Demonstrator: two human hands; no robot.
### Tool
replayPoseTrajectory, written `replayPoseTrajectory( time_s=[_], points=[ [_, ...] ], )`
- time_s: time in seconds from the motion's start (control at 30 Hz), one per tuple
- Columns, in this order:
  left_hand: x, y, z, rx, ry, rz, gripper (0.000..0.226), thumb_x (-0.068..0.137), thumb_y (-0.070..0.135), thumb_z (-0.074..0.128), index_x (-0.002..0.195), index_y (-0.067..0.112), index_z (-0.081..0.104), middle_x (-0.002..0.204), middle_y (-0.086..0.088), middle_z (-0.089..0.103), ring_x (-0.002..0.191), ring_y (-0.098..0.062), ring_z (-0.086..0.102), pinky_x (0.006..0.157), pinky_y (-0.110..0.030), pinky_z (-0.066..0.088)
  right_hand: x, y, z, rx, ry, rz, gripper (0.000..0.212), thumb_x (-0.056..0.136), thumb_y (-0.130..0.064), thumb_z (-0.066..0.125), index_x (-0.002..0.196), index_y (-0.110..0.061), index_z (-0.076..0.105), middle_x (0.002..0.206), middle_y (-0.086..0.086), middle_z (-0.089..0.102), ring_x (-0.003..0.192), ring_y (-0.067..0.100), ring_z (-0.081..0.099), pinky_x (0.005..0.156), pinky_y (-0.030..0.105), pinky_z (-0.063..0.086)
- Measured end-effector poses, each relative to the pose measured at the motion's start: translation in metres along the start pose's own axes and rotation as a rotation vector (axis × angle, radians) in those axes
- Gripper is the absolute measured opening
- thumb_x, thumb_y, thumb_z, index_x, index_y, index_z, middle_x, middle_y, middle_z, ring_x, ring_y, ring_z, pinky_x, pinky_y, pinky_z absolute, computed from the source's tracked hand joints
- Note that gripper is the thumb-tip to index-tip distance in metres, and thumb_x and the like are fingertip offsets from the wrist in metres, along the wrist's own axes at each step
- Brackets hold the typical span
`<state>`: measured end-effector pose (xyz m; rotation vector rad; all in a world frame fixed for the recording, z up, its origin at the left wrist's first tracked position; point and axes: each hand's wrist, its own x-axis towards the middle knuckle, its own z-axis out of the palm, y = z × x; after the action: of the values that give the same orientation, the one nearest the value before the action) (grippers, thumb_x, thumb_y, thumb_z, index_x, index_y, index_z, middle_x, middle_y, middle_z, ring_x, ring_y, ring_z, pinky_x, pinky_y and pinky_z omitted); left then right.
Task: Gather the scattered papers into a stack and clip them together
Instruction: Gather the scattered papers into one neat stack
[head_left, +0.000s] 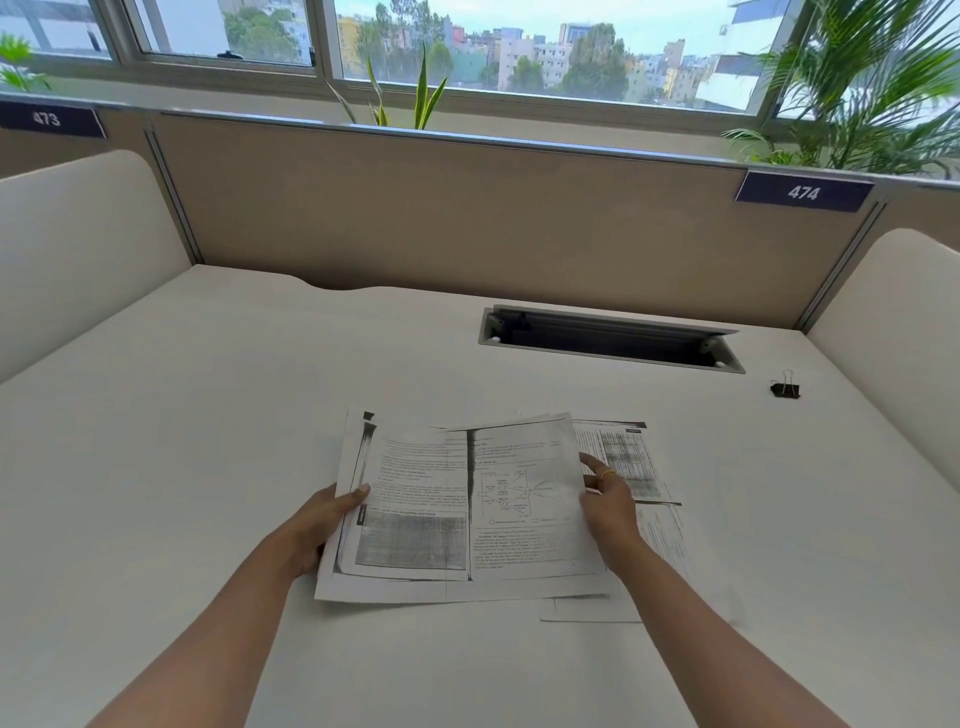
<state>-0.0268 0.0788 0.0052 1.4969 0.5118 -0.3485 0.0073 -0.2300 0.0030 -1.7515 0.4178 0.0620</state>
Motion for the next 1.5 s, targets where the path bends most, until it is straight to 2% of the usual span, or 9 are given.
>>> replayPoseTrajectory(
  time_s=[0.27,0.37,0.6,0.7,0.8,0.9,1.07,1.23,1.5],
  points=[
    [-0.002,-0.001,0.001,0.013,-0.017,0.007,0.035,0.089,0.019,0.057,0.122,0.008,0.054,0.113,-0.016,0.066,0.100,-0.034,0.064,0.090,-0.047,0.051,0.000,0.000,0.004,0.057,0.051,-0.038,0.047,0.084,0.005,0.047,0.125,-0.017,0.054,0.108,0.012,0.065,0.087,0.025,0.063,0.063,0.025,0.050],
    [-0.002,-0.001,0.001,0.017,-0.008,0.011,0.034,0.089,0.016,0.058,0.121,0.007,0.054,0.112,-0.017,0.066,0.099,-0.035,0.064,0.090,-0.048,0.050,0.002,0.003,0.005,0.016,0.044,-0.036,0.046,0.086,0.002,0.045,0.127,-0.018,0.053,0.110,0.011,0.065,0.095,0.028,0.064,0.074,0.032,0.053],
    [0.005,-0.005,0.001,0.036,0.050,0.016,0.036,0.089,0.011,0.058,0.124,0.002,0.054,0.115,-0.021,0.064,0.101,-0.037,0.063,0.092,-0.050,0.049,-0.001,0.007,0.002,-0.278,-0.012,-0.142,0.043,0.093,0.004,0.033,0.133,-0.007,0.046,0.129,0.013,0.054,0.119,0.024,0.050,0.102,0.029,0.037],
    [0.006,-0.005,0.002,0.035,0.070,0.020,0.035,0.089,0.010,0.058,0.123,0.003,0.054,0.116,-0.021,0.064,0.100,-0.037,0.063,0.091,-0.048,0.050,-0.001,0.013,-0.003,-0.384,0.052,-0.203,0.042,0.090,0.009,0.036,0.128,-0.003,0.050,0.128,0.016,0.054,0.118,0.025,0.050,0.098,0.024,0.036],
    [0.007,-0.006,0.002,0.037,0.082,0.022,0.036,0.088,0.010,0.058,0.124,0.003,0.054,0.116,-0.021,0.063,0.101,-0.037,0.062,0.092,-0.048,0.049,-0.001,0.016,-0.012,-0.497,0.192,-0.229,0.043,0.086,0.011,0.038,0.122,-0.005,0.055,0.128,0.016,0.052,0.120,0.028,0.046,0.096,0.032,0.038],
    [0.007,-0.006,0.002,0.041,0.084,0.022,0.037,0.088,0.010,0.058,0.124,0.002,0.054,0.116,-0.021,0.064,0.101,-0.036,0.063,0.093,-0.048,0.049,0.001,0.017,-0.021,-0.766,0.286,-0.169,0.042,0.089,-0.011,0.051,0.130,-0.010,0.046,0.140,0.013,0.040,0.130,0.029,0.033,0.100,0.044,0.034],
    [0.007,-0.006,0.001,0.046,0.093,0.024,0.036,0.088,0.012,0.058,0.123,0.002,0.054,0.115,-0.020,0.064,0.102,-0.036,0.063,0.094,-0.050,0.048,0.003,0.018,-0.037,-0.891,0.248,0.134,0.090,0.082,-0.058,0.052,0.145,-0.010,0.011,0.154,0.018,0.010,0.142,0.033,0.009,0.108,0.056,0.018],
    [0.006,-0.006,-0.001,0.039,0.078,0.012,0.036,0.088,0.013,0.059,0.122,0.003,0.054,0.113,-0.020,0.065,0.100,-0.037,0.063,0.089,-0.049,0.050,0.008,0.015,-0.042,-0.945,0.162,0.133,0.098,0.077,-0.065,0.053,0.146,-0.012,0.008,0.154,0.017,0.012,0.142,0.032,0.011,0.109,0.054,0.020],
    [0.004,-0.005,0.001,0.026,0.081,0.014,0.029,0.089,0.013,0.058,0.115,0.004,0.054,0.106,-0.019,0.067,0.093,-0.036,0.065,0.077,-0.043,0.054,0.010,0.001,-0.055,-1.000,0.208,0.116,0.090,0.072,-0.062,0.063,0.140,-0.017,0.026,0.141,0.013,0.034,0.132,0.032,0.028,0.104,0.050,0.028]
  ],
)
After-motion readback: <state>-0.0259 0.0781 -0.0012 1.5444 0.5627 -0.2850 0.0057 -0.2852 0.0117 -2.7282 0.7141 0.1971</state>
